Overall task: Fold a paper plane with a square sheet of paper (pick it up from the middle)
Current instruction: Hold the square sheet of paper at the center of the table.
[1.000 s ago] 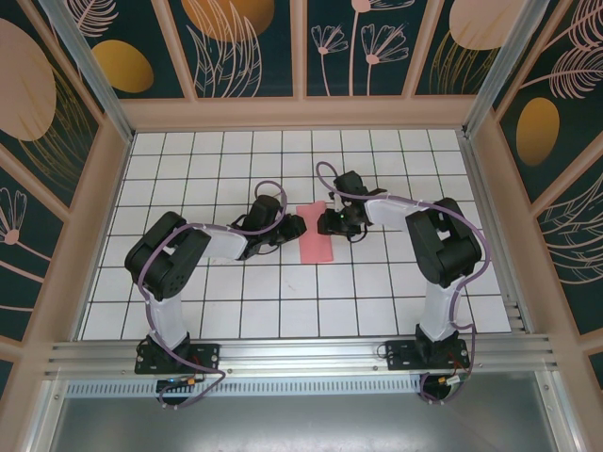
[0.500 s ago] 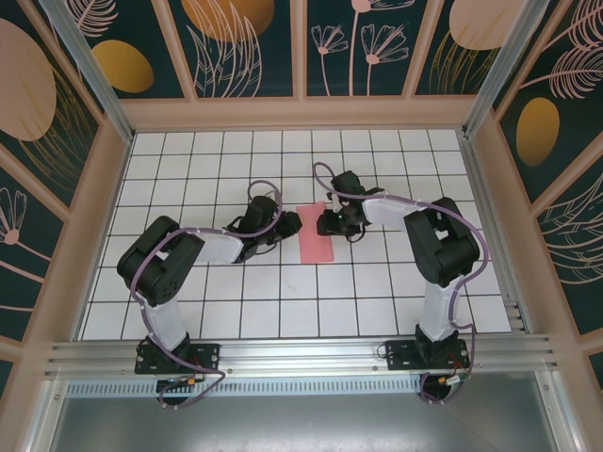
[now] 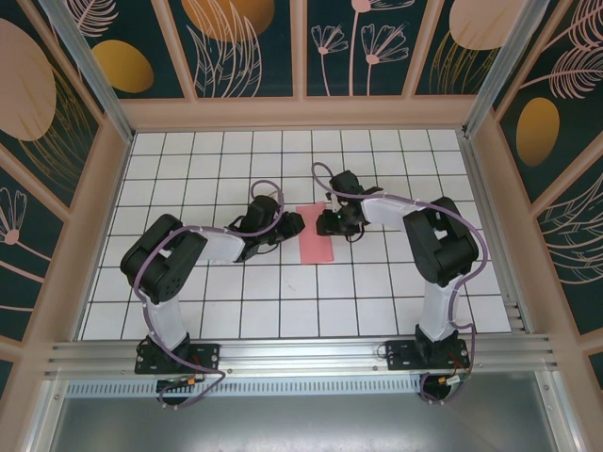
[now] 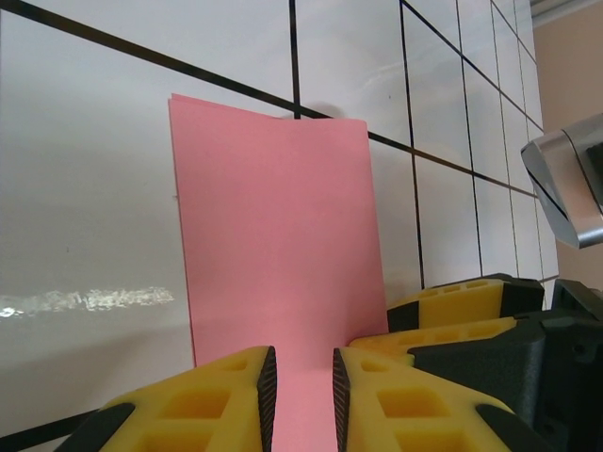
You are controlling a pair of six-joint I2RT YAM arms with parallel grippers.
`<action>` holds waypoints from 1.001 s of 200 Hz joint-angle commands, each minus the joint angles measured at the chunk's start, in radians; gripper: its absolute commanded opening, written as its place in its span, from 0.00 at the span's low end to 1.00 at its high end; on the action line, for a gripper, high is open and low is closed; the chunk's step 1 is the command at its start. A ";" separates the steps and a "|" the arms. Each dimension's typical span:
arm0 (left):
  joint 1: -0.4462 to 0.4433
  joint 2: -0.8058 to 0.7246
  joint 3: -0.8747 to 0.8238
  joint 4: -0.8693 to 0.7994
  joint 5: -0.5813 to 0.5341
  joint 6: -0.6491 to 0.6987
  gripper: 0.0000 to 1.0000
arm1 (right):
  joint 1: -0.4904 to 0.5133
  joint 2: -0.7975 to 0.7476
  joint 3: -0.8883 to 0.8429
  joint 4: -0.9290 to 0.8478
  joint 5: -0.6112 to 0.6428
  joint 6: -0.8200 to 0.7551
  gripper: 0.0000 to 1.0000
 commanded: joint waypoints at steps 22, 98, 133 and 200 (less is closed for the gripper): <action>0.002 0.025 0.028 0.015 0.027 -0.004 0.25 | 0.003 0.179 -0.063 0.056 0.086 0.017 0.47; 0.002 0.047 0.039 0.017 0.061 -0.005 0.25 | 0.004 0.183 -0.060 0.056 0.076 0.011 0.47; 0.001 0.056 0.045 0.015 0.073 -0.005 0.25 | 0.011 0.180 -0.066 0.058 0.079 -0.010 0.47; 0.002 0.071 0.056 0.009 0.087 -0.004 0.24 | 0.014 0.183 -0.063 0.061 0.079 -0.029 0.47</action>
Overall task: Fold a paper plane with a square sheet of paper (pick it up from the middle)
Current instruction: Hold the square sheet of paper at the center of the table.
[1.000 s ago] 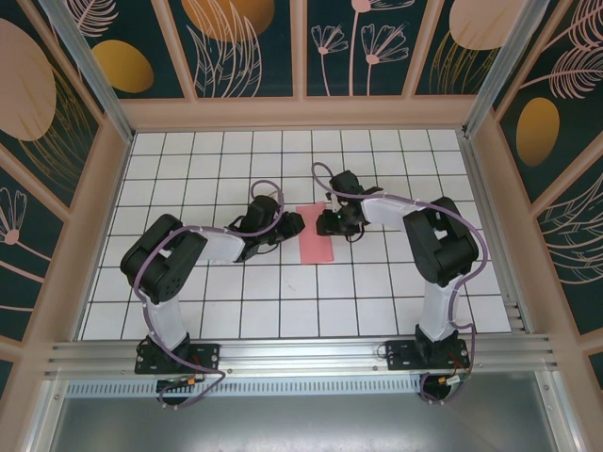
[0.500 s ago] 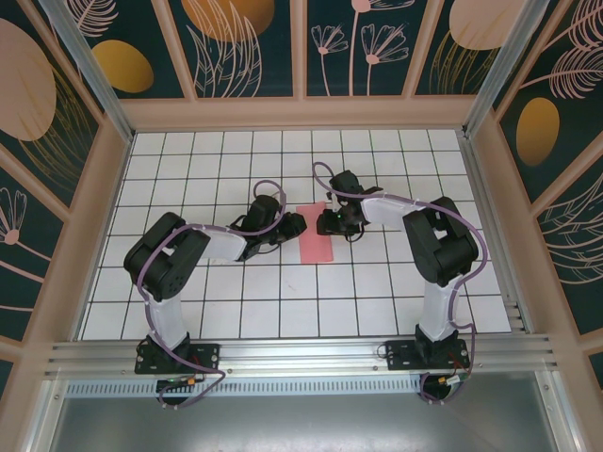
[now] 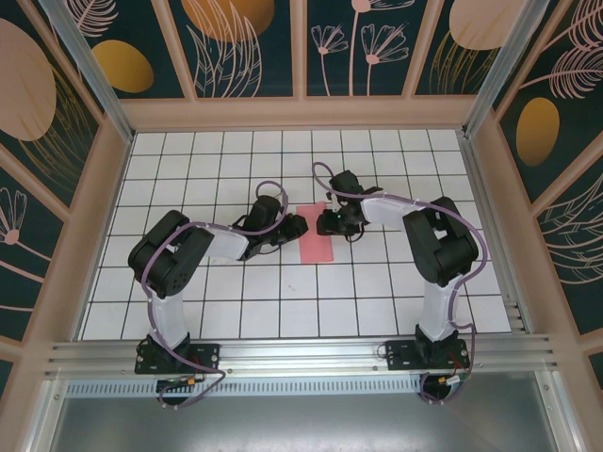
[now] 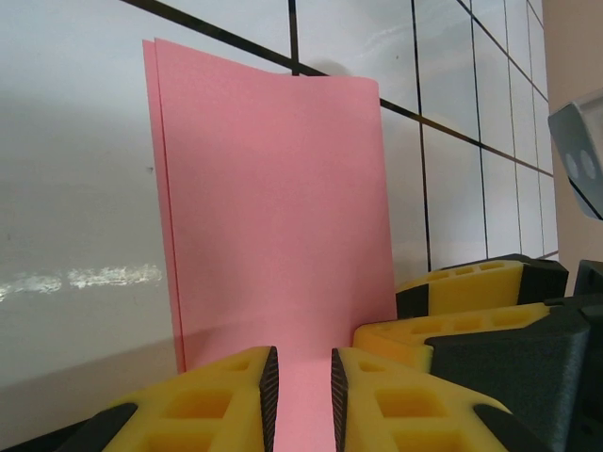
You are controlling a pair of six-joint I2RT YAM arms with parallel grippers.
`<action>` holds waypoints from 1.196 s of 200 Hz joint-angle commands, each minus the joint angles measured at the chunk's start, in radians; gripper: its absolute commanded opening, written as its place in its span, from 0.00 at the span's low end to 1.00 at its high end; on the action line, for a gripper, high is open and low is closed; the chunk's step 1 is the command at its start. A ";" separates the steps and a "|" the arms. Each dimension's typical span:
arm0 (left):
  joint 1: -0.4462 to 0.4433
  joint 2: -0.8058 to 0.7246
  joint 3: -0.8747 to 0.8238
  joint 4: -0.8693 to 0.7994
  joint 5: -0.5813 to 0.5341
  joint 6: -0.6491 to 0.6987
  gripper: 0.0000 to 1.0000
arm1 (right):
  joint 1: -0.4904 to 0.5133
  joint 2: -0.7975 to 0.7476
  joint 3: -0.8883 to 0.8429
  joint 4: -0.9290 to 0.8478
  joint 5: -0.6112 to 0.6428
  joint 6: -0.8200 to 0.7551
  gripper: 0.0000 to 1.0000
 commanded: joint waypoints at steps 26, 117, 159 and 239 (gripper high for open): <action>0.001 0.018 0.027 0.011 0.026 -0.005 0.24 | 0.013 0.183 -0.063 0.063 0.076 -0.044 0.47; 0.001 0.038 0.040 -0.009 0.038 -0.002 0.23 | 0.014 0.190 -0.060 0.063 0.078 -0.045 0.47; 0.000 0.047 0.062 -0.111 -0.001 0.006 0.23 | 0.014 0.190 -0.060 0.063 0.078 -0.042 0.47; 0.000 0.073 0.092 -0.270 -0.059 0.021 0.22 | 0.014 0.185 -0.057 0.059 0.076 -0.036 0.48</action>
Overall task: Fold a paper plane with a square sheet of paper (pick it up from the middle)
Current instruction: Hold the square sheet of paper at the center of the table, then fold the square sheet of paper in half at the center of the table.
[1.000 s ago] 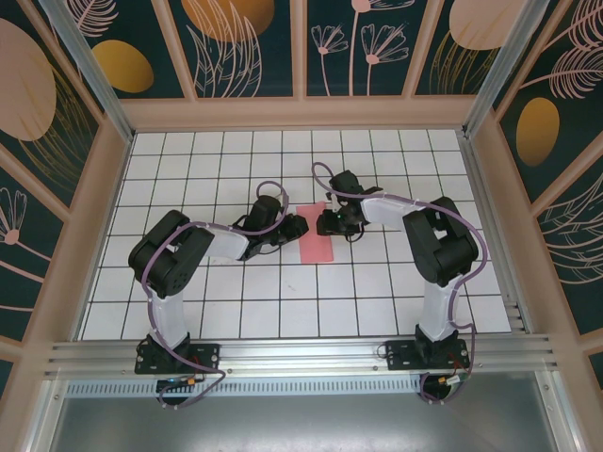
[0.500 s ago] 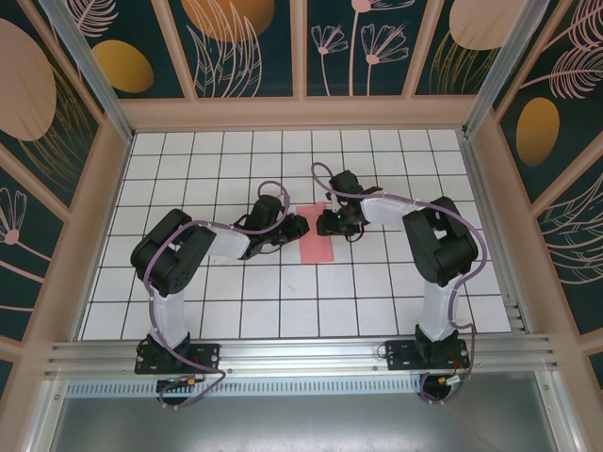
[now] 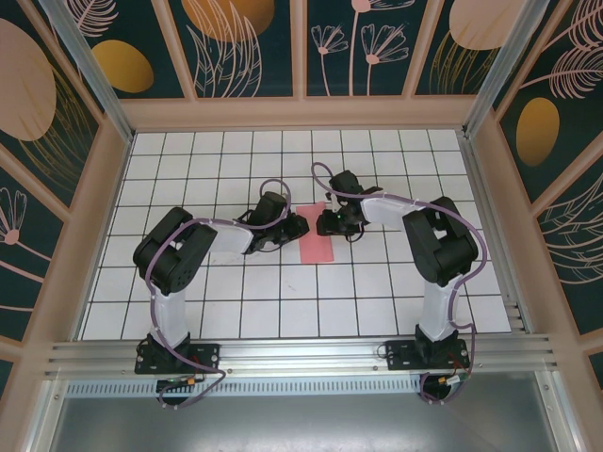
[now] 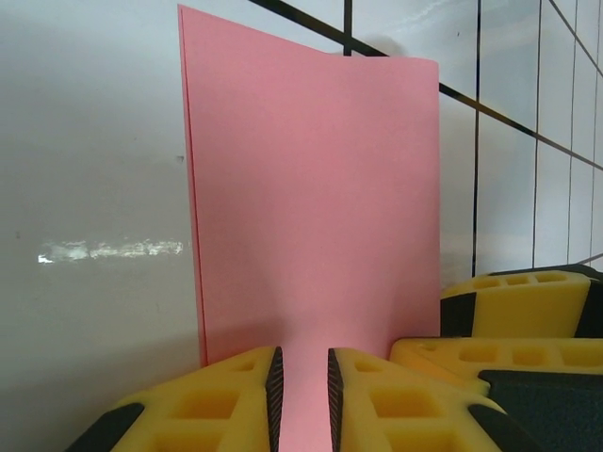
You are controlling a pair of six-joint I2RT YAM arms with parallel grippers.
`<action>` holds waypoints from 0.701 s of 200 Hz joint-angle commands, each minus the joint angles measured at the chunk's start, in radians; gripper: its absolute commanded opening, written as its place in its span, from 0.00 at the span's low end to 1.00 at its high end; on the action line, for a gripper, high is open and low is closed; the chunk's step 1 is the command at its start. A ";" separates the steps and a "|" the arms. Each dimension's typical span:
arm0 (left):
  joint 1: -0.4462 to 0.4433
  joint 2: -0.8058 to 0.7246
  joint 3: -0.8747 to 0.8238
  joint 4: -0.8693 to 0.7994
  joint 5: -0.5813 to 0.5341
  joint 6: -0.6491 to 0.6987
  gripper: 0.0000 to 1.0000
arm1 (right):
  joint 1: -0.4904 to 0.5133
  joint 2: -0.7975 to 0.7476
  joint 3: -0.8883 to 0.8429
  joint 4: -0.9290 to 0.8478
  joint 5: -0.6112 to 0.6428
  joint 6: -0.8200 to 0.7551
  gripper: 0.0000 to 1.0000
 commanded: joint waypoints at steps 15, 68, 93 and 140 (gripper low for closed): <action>-0.001 0.040 -0.009 -0.106 -0.048 0.017 0.21 | 0.013 0.168 -0.055 0.058 0.064 -0.013 0.48; 0.000 0.061 -0.023 -0.119 -0.063 0.026 0.17 | 0.011 -0.039 -0.025 0.062 0.032 0.036 0.55; 0.000 0.068 -0.024 -0.131 -0.076 0.034 0.14 | -0.001 -0.149 -0.033 0.075 0.050 0.070 0.55; 0.001 0.084 -0.016 -0.136 -0.076 0.047 0.11 | 0.002 -0.192 -0.054 0.138 -0.074 0.114 0.41</action>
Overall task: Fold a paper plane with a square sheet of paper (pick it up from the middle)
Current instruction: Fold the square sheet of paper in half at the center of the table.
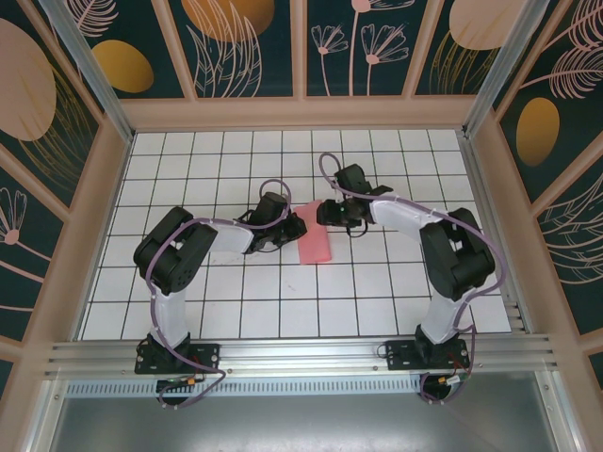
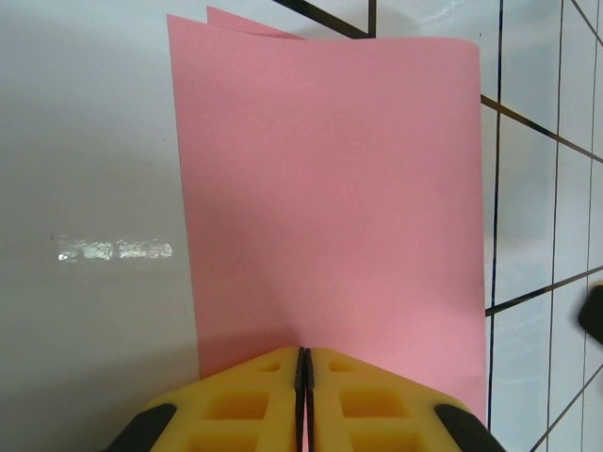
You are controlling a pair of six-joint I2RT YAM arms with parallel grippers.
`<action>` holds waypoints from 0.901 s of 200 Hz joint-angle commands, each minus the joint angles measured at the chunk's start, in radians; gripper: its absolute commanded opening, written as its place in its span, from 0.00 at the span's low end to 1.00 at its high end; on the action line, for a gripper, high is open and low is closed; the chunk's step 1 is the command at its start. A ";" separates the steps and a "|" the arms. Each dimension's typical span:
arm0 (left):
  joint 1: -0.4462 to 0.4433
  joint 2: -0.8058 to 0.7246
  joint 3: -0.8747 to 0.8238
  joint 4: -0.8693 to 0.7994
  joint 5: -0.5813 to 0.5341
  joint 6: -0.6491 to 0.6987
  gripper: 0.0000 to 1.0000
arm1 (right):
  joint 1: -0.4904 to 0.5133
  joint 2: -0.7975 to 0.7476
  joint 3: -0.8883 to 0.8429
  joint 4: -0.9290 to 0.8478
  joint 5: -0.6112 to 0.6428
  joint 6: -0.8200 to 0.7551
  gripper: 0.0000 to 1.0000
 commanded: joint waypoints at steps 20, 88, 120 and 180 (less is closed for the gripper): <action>0.000 0.082 -0.010 -0.134 -0.058 0.046 0.11 | 0.012 0.035 -0.008 0.086 -0.147 0.044 0.31; 0.000 0.101 0.010 -0.168 -0.066 0.063 0.08 | -0.017 0.147 -0.022 0.109 -0.175 0.044 0.20; 0.001 0.112 0.011 -0.170 -0.067 0.068 0.08 | -0.040 0.150 -0.077 0.131 -0.175 0.047 0.20; 0.000 0.120 0.016 -0.172 -0.057 0.079 0.08 | -0.053 0.139 -0.109 0.152 -0.175 0.046 0.20</action>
